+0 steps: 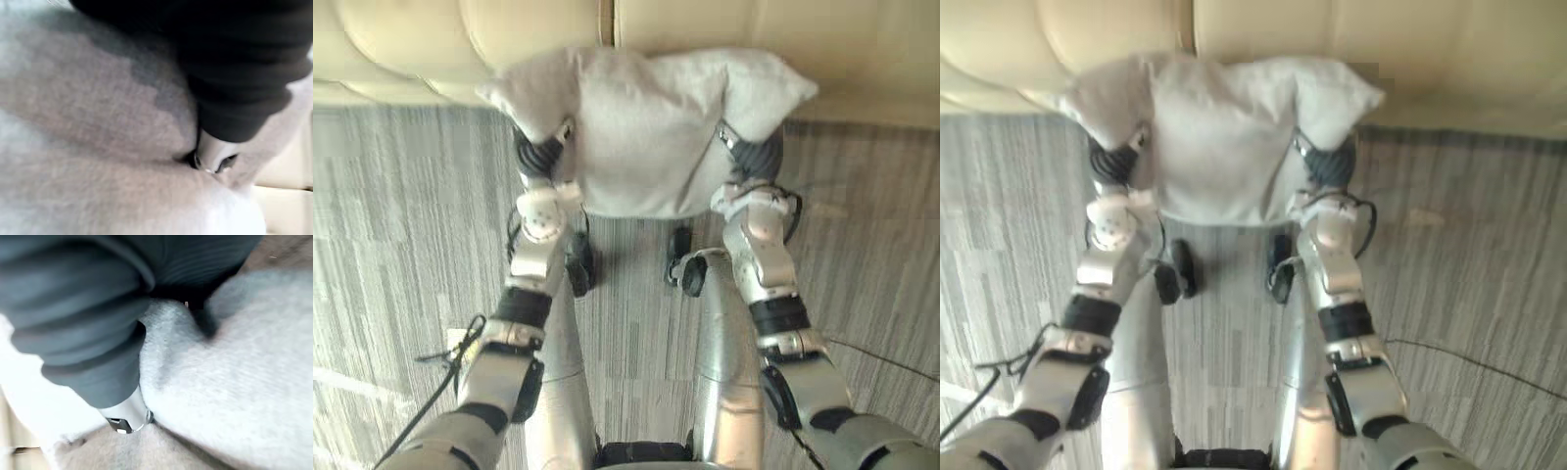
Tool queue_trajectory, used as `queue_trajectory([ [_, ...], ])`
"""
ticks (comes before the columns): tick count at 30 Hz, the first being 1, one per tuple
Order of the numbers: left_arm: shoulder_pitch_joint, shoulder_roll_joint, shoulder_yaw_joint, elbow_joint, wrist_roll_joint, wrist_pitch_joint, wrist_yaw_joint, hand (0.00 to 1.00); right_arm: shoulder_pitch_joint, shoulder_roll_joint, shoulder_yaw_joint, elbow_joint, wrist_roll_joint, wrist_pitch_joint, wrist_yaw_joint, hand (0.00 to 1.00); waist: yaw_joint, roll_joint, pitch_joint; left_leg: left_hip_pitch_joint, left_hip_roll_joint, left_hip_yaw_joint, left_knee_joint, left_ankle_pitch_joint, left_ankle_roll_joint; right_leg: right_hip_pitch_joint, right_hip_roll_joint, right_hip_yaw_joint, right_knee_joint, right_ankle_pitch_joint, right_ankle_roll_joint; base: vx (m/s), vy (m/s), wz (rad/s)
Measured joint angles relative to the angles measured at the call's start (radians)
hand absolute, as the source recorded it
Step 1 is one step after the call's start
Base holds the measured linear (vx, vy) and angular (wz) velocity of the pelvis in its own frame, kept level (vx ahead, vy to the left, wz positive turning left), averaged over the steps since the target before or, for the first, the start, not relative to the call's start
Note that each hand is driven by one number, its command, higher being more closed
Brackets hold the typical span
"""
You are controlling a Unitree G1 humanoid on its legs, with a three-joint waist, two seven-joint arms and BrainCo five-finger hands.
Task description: Pick up cushions and gather them together orderly.
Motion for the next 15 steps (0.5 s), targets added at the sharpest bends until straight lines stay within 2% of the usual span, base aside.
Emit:
queue_trajectory([
  [1,0.067,-0.015,-0.018,-0.017,-0.001,-0.011,-0.003,1.00,0.068,0.011,0.011,-0.019,-0.016,-0.010,0.003,1.00,0.000,-0.012,-0.074,0.011,-0.009,0.005,-0.048,0.008,-0.004,0.003,-0.001,0.000,-0.036,0.004,-0.002,0.08,-0.037,-0.05],
  [2,0.124,-0.026,-0.030,-0.047,-0.001,-0.014,-0.006,1.00,0.118,0.016,0.021,-0.037,-0.017,-0.016,0.005,1.00,0.001,-0.015,-0.095,0.065,-0.017,0.011,-0.095,0.026,-0.002,0.053,-0.002,-0.006,-0.074,0.013,0.003,0.10,-0.036,-0.04],
  [3,0.150,-0.031,-0.038,-0.061,-0.002,-0.015,-0.007,1.00,0.143,0.018,0.023,-0.049,-0.018,-0.016,0.007,1.00,0.001,-0.015,-0.095,0.100,-0.018,0.011,-0.113,0.030,-0.002,0.086,-0.003,-0.011,-0.092,0.017,0.005,0.14,-0.040,-0.06],
  [5,0.288,-0.056,-0.073,-0.141,-0.001,-0.018,-0.027,1.00,0.281,0.029,0.025,-0.116,-0.050,-0.018,0.025,1.00,0.001,-0.015,-0.102,0.275,-0.025,0.015,-0.204,0.041,-0.020,0.256,-0.002,-0.026,-0.167,0.020,-0.002,0.17,-0.050,-0.03],
  [10,0.528,-0.074,-0.100,-0.277,-0.002,-0.035,-0.094,1.00,0.522,0.026,0.053,-0.274,-0.055,-0.030,0.095,1.00,0.004,-0.015,-0.164,0.562,-0.033,0.047,-0.387,0.055,-0.031,0.521,0.009,-0.036,-0.316,0.024,-0.006,0.20,-0.022,-0.09],
  [13,0.668,-0.073,-0.110,-0.354,-0.003,-0.055,-0.133,1.00,0.676,0.024,0.087,-0.360,-0.057,-0.050,0.134,1.00,0.012,-0.015,-0.246,0.706,-0.038,0.067,-0.501,0.069,-0.032,0.649,0.017,-0.037,-0.407,0.026,-0.001,0.20,0.021,-0.08],
  [15,0.722,-0.072,-0.113,-0.387,-0.011,-0.062,-0.146,1.00,0.733,0.024,0.100,-0.390,-0.070,-0.062,0.149,1.00,0.014,-0.013,-0.274,0.775,-0.042,0.069,-0.548,0.078,-0.033,0.717,0.018,-0.044,-0.448,0.026,0.000,0.20,0.015,0.02],
])
